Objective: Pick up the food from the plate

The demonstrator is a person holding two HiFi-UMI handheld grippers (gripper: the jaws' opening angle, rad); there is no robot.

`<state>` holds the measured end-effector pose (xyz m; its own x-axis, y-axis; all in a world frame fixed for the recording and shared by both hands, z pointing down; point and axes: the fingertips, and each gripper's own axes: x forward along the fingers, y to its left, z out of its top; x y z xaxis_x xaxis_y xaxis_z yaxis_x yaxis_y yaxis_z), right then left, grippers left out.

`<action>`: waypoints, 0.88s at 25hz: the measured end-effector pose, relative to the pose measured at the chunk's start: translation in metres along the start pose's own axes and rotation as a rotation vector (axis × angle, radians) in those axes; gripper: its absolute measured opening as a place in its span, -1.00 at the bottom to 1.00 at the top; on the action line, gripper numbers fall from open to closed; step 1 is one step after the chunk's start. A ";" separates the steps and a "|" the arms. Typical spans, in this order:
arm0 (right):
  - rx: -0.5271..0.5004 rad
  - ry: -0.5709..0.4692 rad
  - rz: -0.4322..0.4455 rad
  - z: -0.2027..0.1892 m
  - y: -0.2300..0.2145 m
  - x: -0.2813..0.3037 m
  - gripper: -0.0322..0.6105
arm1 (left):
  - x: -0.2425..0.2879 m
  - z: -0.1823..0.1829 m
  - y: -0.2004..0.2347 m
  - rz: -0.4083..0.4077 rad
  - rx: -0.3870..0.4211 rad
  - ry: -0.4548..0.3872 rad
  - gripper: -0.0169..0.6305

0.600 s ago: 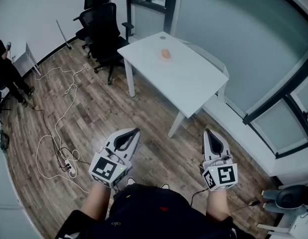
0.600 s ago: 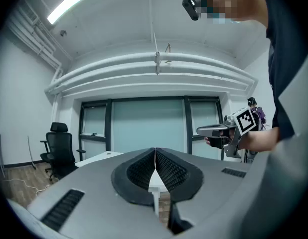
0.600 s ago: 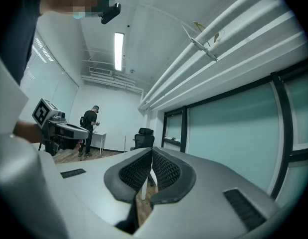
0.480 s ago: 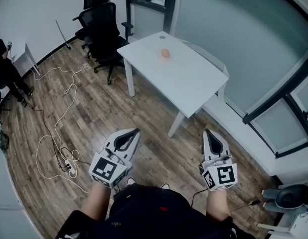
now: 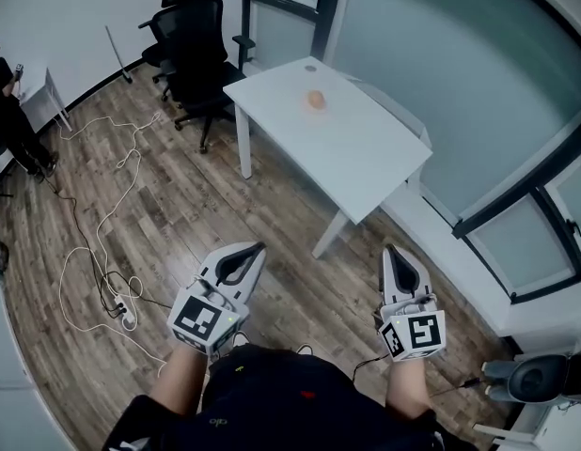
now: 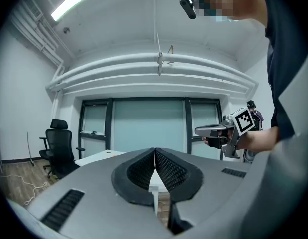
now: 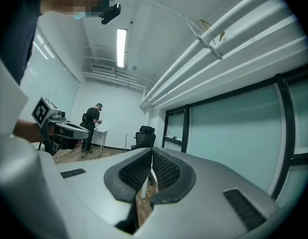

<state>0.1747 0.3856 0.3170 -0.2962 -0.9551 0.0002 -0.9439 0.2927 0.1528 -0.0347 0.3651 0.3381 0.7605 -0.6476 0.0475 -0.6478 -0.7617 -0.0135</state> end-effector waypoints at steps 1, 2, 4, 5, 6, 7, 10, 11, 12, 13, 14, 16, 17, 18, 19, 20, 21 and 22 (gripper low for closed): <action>0.005 -0.011 -0.005 0.002 0.002 0.002 -0.82 | -0.002 0.000 0.003 -0.002 -0.005 -0.001 -0.88; 0.011 -0.020 -0.009 0.003 0.004 0.004 -0.82 | -0.004 -0.001 0.006 -0.005 -0.007 -0.002 -0.88; 0.013 -0.024 -0.016 0.003 0.009 0.010 -0.82 | -0.007 -0.003 0.014 -0.007 -0.013 -0.004 -0.88; 0.011 -0.019 -0.018 0.002 0.011 0.014 -0.82 | -0.007 -0.005 0.018 -0.009 -0.016 -0.004 -0.88; 0.009 -0.013 -0.021 0.001 0.014 0.019 -0.82 | -0.008 -0.006 0.023 -0.011 -0.016 -0.005 -0.88; 0.008 -0.008 -0.023 -0.001 0.017 0.023 -0.82 | -0.010 -0.008 0.028 -0.015 -0.014 -0.006 -0.88; 0.010 0.003 -0.031 -0.002 0.034 0.034 -0.82 | -0.020 -0.013 0.045 -0.025 -0.017 -0.006 -0.88; 0.010 0.007 -0.034 -0.003 0.041 0.037 -0.82 | -0.025 -0.014 0.051 -0.029 -0.019 -0.006 -0.88; 0.010 0.012 -0.037 -0.004 0.048 0.040 -0.82 | -0.029 -0.016 0.057 -0.032 -0.021 -0.005 -0.88; 0.008 0.018 -0.042 -0.005 0.055 0.043 -0.82 | -0.034 -0.018 0.063 -0.036 -0.024 -0.003 -0.88; 0.000 0.027 -0.047 -0.007 0.064 0.046 -0.82 | -0.039 -0.021 0.069 -0.041 -0.029 0.001 -0.88; -0.032 0.045 -0.055 -0.010 0.084 0.053 -0.82 | -0.051 -0.028 0.082 -0.050 -0.041 0.013 -0.88; -0.045 0.053 -0.053 -0.012 0.094 0.057 -0.82 | -0.057 -0.032 0.089 -0.056 -0.039 0.017 -0.88; -0.050 0.058 -0.047 -0.013 0.104 0.062 -0.82 | -0.061 -0.035 0.096 -0.059 -0.034 0.021 -0.88; -0.047 0.063 -0.039 -0.015 0.111 0.067 -0.82 | -0.064 -0.039 0.103 -0.059 -0.030 0.025 -0.88; -0.039 0.068 -0.031 -0.017 0.116 0.072 -0.82 | -0.066 -0.041 0.109 -0.056 -0.032 0.029 -0.88; -0.029 0.074 -0.027 -0.019 0.118 0.076 -0.82 | -0.068 -0.043 0.115 -0.053 -0.040 0.031 -0.88; -0.019 0.080 -0.027 -0.020 0.118 0.080 -0.82 | -0.069 -0.045 0.120 -0.050 -0.053 0.034 -0.88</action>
<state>0.0426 0.3423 0.3552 -0.2575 -0.9634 0.0747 -0.9481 0.2668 0.1727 -0.1665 0.3194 0.3782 0.7908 -0.6068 0.0804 -0.6109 -0.7905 0.0423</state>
